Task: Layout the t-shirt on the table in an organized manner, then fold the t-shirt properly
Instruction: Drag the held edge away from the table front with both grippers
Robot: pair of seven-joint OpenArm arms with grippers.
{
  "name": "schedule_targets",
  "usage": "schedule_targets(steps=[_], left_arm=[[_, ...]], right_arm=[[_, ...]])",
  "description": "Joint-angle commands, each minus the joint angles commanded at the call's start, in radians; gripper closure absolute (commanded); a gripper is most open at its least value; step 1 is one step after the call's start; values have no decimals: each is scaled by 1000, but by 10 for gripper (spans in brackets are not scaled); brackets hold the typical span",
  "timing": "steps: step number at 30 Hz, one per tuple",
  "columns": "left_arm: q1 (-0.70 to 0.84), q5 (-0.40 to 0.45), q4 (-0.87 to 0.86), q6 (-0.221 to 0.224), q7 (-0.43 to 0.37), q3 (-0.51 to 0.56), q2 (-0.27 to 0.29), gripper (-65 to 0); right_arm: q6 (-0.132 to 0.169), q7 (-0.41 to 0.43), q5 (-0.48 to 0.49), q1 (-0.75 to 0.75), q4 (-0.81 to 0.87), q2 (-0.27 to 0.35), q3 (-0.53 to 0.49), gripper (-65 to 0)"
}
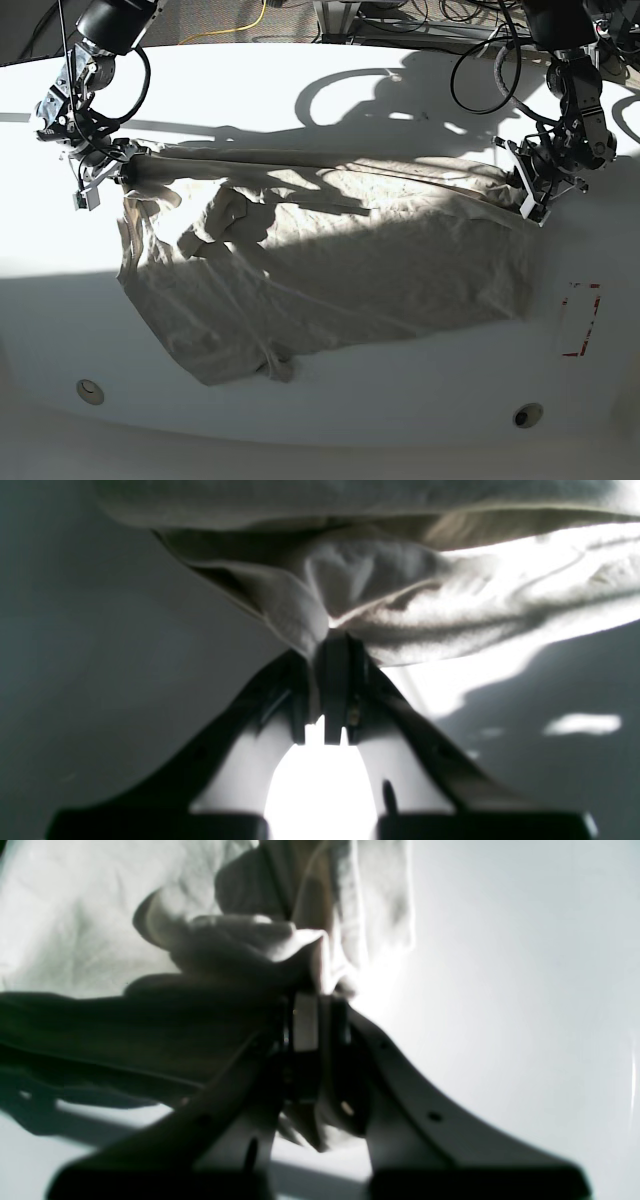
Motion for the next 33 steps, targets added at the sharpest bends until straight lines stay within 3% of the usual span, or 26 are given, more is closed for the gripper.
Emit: schedule_targets(steps=[4, 12, 17, 33], left_arm=[[44, -2, 83, 0, 38, -2, -32, 0], [169, -3, 180, 0, 60, -5, -89, 0], [226, -3, 193, 0, 60, -5, -92, -1], [345, -3, 193, 0, 60, -6, -92, -4]], right_arm=[[0, -3, 0, -66, 84, -5, 0, -8], [0, -98, 2, -195, 252, -18, 43, -8], [0, -126, -3, -244, 341, -68, 106, -11], [0, -135, -3, -339, 399, -92, 115, -13]])
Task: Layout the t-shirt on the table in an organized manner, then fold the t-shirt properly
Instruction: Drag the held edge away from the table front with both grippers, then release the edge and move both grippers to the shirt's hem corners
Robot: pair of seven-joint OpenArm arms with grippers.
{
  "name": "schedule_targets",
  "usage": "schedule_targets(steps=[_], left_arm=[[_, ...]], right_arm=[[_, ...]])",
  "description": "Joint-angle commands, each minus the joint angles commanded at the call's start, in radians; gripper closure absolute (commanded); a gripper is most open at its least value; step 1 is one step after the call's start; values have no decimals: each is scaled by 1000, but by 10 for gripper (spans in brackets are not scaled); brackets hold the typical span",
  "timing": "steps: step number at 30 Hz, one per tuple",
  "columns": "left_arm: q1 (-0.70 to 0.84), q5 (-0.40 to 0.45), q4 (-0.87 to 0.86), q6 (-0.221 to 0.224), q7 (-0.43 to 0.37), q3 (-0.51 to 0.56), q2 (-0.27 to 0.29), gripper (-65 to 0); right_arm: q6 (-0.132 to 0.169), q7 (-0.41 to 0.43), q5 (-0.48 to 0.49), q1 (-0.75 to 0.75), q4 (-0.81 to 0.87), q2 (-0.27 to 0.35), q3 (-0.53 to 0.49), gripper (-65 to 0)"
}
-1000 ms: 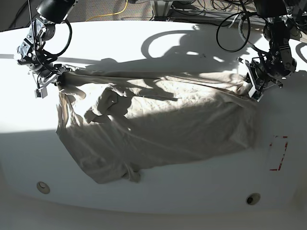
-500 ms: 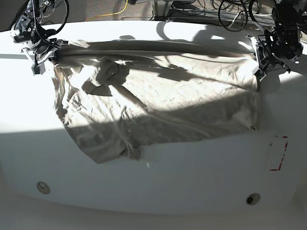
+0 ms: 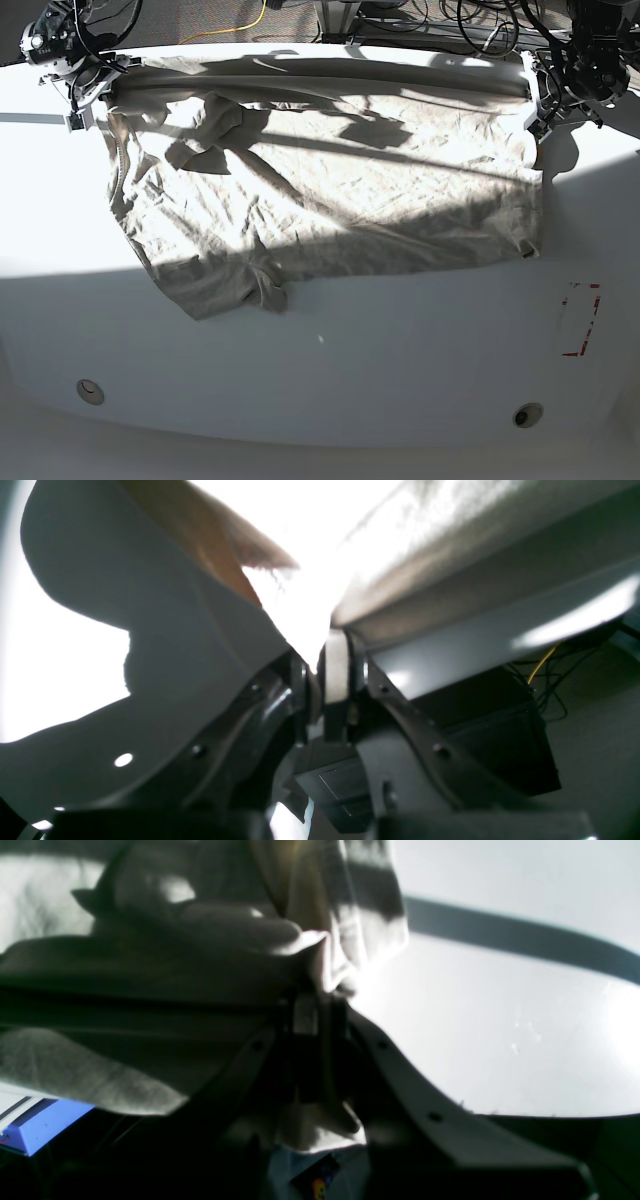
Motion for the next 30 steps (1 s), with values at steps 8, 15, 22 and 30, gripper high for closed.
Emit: schedule_targets(steps=[8, 15, 22, 30], left_arm=[[9, 0, 0, 0, 0, 0, 0, -7], [9, 0, 0, 0, 2, 0, -20, -242], [9, 0, 35, 0, 3, -46, -28, -404], [-32, -11, 112, 0, 77, -49, -31, -407]], right_arm=[[0, 0, -2, 2, 2, -5, 0, -14], [0, 0, -3, 2, 34, -3, 0, -146], [0, 0, -5, 0, 95, -3, 38, -504], [0, 0, -5, 63, 112, 2, 66, -650]])
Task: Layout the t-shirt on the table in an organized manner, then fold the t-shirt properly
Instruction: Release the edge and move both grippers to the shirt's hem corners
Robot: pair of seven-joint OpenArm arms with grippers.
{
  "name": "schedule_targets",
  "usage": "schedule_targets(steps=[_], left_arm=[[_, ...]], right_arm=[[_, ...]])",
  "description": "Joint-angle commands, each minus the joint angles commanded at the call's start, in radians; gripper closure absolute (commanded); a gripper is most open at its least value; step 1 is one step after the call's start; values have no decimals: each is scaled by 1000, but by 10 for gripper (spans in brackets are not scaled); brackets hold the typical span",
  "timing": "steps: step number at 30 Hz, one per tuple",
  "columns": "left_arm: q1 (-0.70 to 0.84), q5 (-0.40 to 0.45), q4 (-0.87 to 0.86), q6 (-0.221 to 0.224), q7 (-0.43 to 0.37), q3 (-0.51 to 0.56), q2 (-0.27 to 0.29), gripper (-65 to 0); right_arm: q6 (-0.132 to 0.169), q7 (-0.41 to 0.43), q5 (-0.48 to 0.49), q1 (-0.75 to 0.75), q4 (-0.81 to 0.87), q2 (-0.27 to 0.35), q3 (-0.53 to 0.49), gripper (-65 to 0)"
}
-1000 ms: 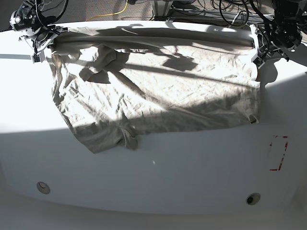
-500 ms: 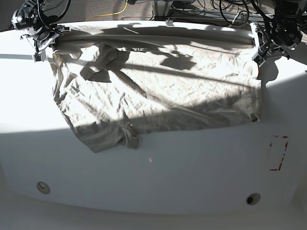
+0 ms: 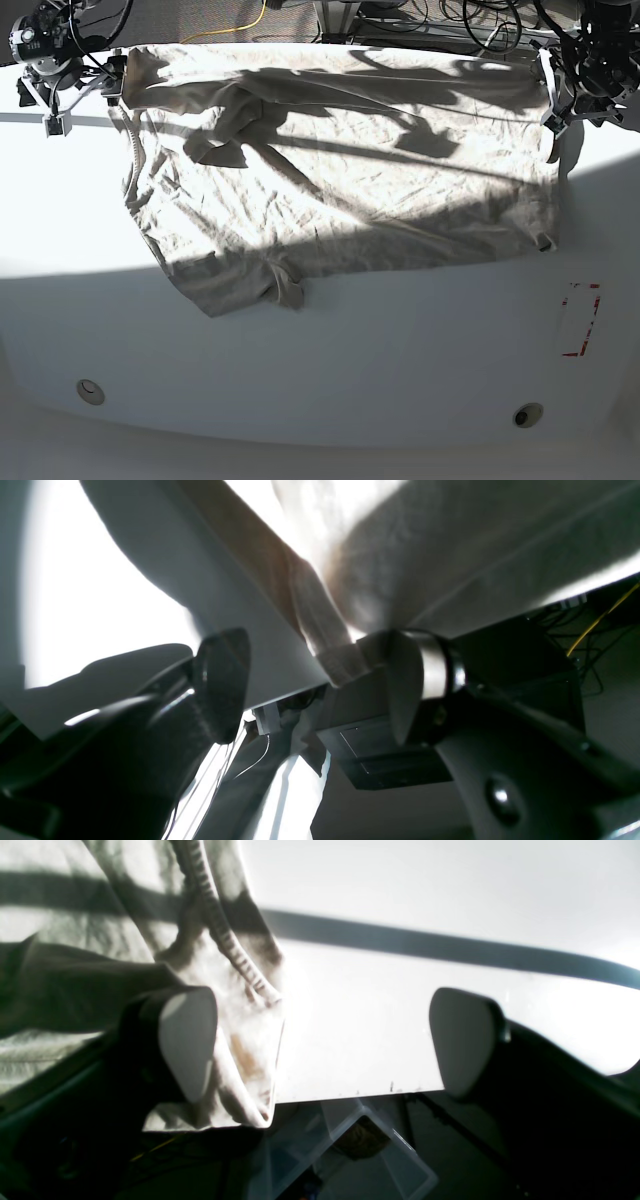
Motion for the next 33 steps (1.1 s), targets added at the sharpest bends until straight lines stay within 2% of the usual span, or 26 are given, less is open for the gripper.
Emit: schedule_targets(steps=[4, 6, 13, 20, 26, 33], left_arm=[[-48, -72, 37, 0, 83, -3, -29, -407], [-68, -115, 46, 0, 100, -5, -40, -407], [-161, -204, 49, 0, 101, -12, -91, -406], [-370, -207, 38, 0, 101, -72, -83, -406], [-555, -184, 6, 0, 101, -75, -31, -407], [-704, -68, -72, 0, 97, -74, 68, -407]], right_arm=[[0, 0, 2, 48, 0, 38, -8, -650], [0, 0, 2, 81, 0, 43, -23, -650], [0, 0, 0, 230, -6, 54, -124, -650], [0, 2, 0, 405, -149, 81, -265, -650], [0, 43, 0, 575, -393, 101, -331, -650], [0, 207, 0, 723, -687, 158, -442, -650]])
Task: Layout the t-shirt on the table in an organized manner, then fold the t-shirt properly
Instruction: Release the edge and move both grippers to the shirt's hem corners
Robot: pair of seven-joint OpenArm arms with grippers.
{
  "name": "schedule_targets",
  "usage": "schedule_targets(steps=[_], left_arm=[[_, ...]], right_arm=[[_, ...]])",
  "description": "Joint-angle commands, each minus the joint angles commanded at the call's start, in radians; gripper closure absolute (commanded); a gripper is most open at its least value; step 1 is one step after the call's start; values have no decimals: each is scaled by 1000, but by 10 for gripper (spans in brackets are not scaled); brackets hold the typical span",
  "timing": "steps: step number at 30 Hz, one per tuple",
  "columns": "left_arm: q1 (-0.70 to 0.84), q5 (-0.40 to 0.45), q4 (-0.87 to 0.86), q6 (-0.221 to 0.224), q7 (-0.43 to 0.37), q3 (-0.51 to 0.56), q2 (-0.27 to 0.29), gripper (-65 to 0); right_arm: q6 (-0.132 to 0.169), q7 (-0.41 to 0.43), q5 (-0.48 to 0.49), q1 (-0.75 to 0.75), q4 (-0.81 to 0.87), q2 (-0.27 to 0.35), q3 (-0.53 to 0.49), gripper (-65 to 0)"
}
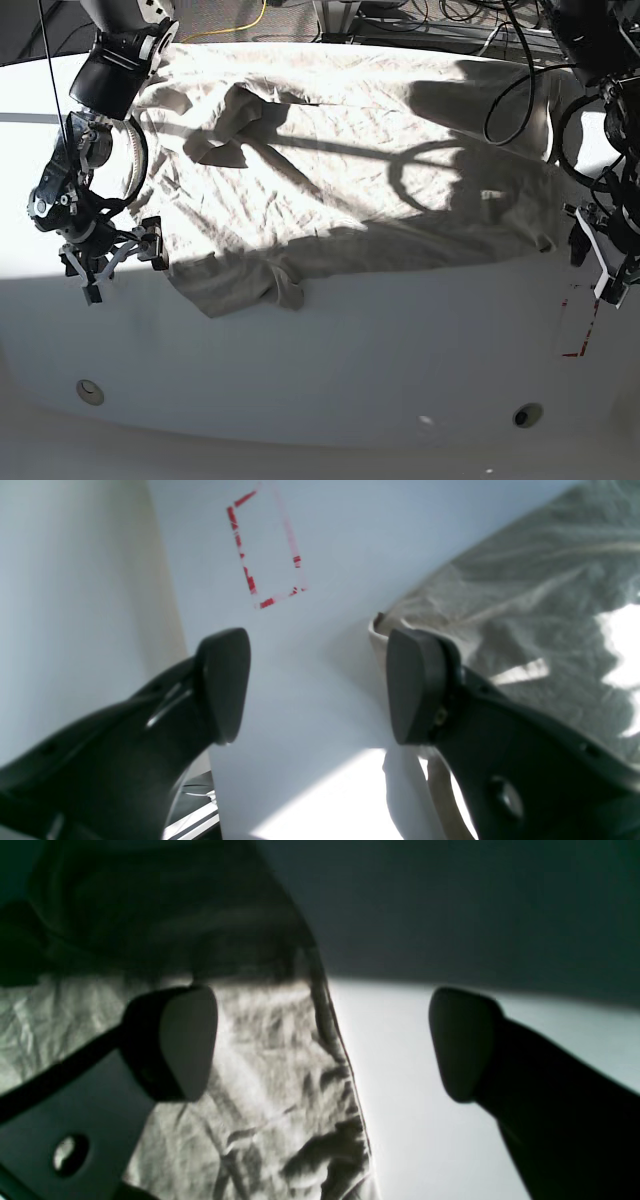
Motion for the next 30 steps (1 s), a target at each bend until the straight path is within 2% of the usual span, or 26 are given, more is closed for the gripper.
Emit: schedule_targets(steps=[4, 7, 12, 19, 24, 30], left_arm=[[-54, 109, -104, 0, -52, -2, 52, -404], [-58, 193, -180, 0, -155, -3, 89, -404], [-55, 276, -290, 0, -282, -3, 106, -404], [-55, 279, -361, 0, -292, -37, 104, -403], [-55, 279, -362, 0, -292, -106, 104, -403], [-54, 281, -362, 0, -292, -120, 100, -403]], right_arm=[[0, 100, 0, 74, -176, 28, -74, -650], [0, 175, 0, 130, -301, 44, -117, -650], [0, 290, 0, 198, -499, 55, -178, -650], [0, 391, 0, 219, -629, 51, -235, -650], [0, 394, 2, 216, -635, 32, -238, -650], [0, 394, 2, 189, -631, 3, -238, -650]])
